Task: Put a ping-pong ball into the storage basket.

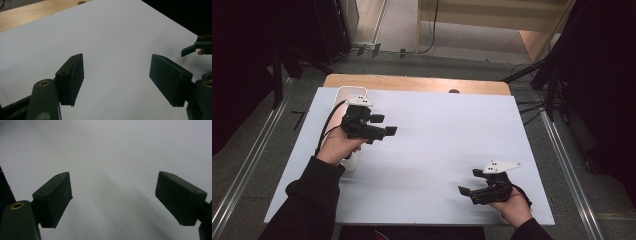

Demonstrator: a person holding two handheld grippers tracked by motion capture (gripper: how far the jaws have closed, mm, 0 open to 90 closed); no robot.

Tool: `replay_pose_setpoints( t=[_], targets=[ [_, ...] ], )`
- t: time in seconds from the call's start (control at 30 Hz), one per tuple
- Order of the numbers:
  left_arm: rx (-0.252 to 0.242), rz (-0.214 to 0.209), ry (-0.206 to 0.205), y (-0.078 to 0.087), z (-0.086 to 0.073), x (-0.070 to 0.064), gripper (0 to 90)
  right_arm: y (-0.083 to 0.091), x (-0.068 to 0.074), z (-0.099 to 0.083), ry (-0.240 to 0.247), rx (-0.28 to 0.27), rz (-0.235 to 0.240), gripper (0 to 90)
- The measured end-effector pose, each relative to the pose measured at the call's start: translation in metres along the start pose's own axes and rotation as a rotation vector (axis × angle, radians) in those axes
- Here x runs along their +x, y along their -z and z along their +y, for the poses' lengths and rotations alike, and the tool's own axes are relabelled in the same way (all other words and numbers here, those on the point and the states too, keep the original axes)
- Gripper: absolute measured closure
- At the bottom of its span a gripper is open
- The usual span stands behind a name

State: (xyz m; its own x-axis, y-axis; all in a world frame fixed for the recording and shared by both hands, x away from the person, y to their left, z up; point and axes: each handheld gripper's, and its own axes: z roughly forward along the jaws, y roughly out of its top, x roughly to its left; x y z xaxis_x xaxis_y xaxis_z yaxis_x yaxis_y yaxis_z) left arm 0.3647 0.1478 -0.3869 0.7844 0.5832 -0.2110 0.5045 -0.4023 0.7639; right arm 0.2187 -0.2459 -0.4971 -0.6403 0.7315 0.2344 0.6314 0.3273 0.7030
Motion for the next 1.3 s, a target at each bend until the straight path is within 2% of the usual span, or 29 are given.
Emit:
replay_pose_setpoints(
  t=[0.13,0.63,1.03,1.3],
  targets=[
    [0.001,-0.003,-0.003,0.000,-0.004,-0.002,25.3,0.000,-0.001,0.000,0.003,-0.001,-0.002,12.4],
    [-0.004,-0.012,-0.050,-0.003,-0.019,-0.017,25.3,0.000,0.000,0.000,0.000,0.003,-0.002,12.3],
    [0.017,-0.022,-0.091,-0.003,-0.034,-0.025,25.2,0.000,0.000,0.000,0.003,0.005,-0.004,12.3],
    [0.031,-0.027,-0.105,-0.004,-0.048,-0.028,25.3,0.000,0.000,0.000,0.004,0.006,-0.004,12.4]
  ],
)
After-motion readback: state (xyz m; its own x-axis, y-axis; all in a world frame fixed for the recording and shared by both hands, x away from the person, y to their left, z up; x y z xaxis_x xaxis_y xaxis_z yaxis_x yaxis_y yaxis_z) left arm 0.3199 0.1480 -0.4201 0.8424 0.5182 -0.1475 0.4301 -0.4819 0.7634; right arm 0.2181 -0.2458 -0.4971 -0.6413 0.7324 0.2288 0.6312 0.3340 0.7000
